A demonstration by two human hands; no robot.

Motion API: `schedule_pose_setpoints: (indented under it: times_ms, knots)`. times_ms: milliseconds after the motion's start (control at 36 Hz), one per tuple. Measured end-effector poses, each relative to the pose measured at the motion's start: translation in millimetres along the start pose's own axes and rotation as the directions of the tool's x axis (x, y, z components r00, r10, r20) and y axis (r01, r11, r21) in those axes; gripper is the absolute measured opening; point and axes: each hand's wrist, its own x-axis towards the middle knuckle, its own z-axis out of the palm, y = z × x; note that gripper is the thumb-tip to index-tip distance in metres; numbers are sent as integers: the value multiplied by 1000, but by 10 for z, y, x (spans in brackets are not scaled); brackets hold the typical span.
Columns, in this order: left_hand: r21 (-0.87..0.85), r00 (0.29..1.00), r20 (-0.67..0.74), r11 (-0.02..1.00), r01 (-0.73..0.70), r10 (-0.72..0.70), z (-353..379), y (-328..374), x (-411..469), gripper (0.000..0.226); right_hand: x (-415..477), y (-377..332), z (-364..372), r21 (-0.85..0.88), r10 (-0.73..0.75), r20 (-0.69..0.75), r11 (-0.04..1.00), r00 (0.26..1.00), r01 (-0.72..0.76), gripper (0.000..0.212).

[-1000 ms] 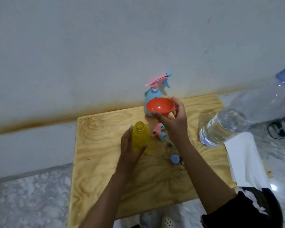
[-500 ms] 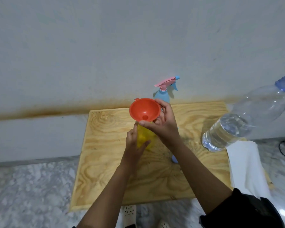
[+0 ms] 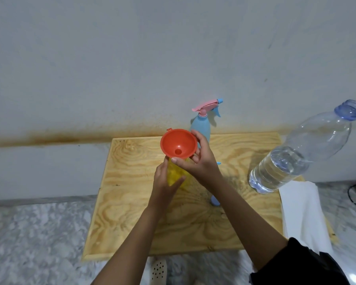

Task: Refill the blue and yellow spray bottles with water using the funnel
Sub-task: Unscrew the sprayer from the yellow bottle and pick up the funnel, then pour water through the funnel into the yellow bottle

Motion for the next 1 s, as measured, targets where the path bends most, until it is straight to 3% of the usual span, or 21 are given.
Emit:
schedule_pose_setpoints:
  times_ms: [194, 278, 528, 750, 889, 1000]
  knots:
    - [4, 999, -17, 999, 32, -32, -53, 35, 0, 89, 9, -52, 39, -66, 45, 18, 997, 999, -44, 90]
    - [24, 1000, 6, 1000, 17, -17, -86, 64, 36, 81, -8, -99, 63, -58, 70, -3, 996, 998, -71, 90]
    - [-1, 993, 106, 998, 61, -60, -196, 152, 9, 97, -142, -184, 133, -84, 87, -64, 992, 994, -92, 92]
    - [139, 990, 133, 990, 31, -50, -228, 268, -27, 75, -239, -185, 119, -118, 91, -85, 988, 992, -101, 103]
    - [131, 995, 80, 990, 47, -58, -238, 362, -180, 78, -394, -156, 16, -102, 70, -123, 991, 990, -83, 90]
    - [43, 993, -43, 993, 111, -109, -159, 432, -465, 81, -618, 34, -210, -159, 64, -239, 982, 969, -104, 69]
